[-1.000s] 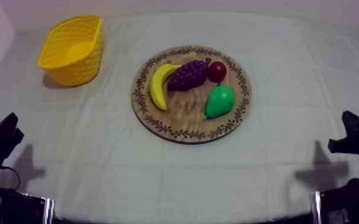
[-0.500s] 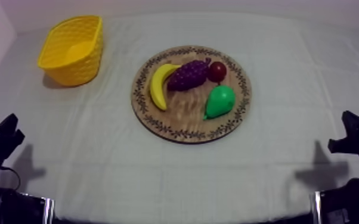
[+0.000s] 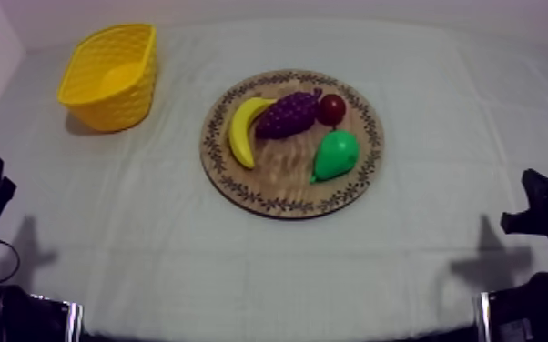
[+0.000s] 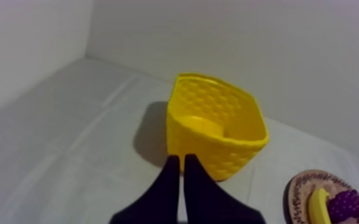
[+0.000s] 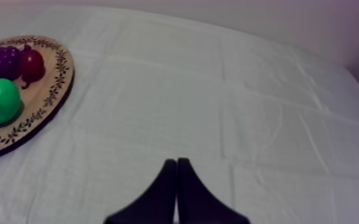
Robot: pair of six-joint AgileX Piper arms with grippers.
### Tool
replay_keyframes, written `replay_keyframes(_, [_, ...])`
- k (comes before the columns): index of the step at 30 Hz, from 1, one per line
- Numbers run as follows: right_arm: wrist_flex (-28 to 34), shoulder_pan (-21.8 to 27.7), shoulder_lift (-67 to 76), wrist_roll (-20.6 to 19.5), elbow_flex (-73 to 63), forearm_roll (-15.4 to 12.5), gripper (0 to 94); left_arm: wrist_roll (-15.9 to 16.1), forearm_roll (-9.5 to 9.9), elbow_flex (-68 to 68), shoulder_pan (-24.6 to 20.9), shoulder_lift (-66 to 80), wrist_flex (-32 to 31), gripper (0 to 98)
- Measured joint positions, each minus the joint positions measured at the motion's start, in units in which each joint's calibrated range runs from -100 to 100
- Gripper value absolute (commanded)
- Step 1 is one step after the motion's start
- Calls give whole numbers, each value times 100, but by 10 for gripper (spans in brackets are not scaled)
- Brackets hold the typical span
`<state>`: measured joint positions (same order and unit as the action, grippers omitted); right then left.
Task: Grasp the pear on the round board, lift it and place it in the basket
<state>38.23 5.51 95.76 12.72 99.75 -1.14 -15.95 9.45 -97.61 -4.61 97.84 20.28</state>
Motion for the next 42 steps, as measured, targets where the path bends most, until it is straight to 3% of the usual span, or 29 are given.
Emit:
replay_keyframes(10, [0, 0, 0, 0, 0, 0, 3, 16, 31, 1436, -13, -2056, -1227, 7])
replay_keyframes(14, [0, 0, 0, 8, 0, 0, 3, 76, 31, 2519, 195, -3005, -1253, 3])
replay_keyframes(24, [0, 0, 0, 2, 0, 0, 3, 461, 31, 5640, 985, -5183, -779, 1])
replay_keyframes(32, [0, 0, 0, 2, 0, 0, 3, 995, 164, 7884, 1970, -6587, 402, 1])
replay_keyframes(42, [0, 0, 0, 2, 0, 0, 3, 1011, 285, 9644, 3196, -8028, 1571, 8])
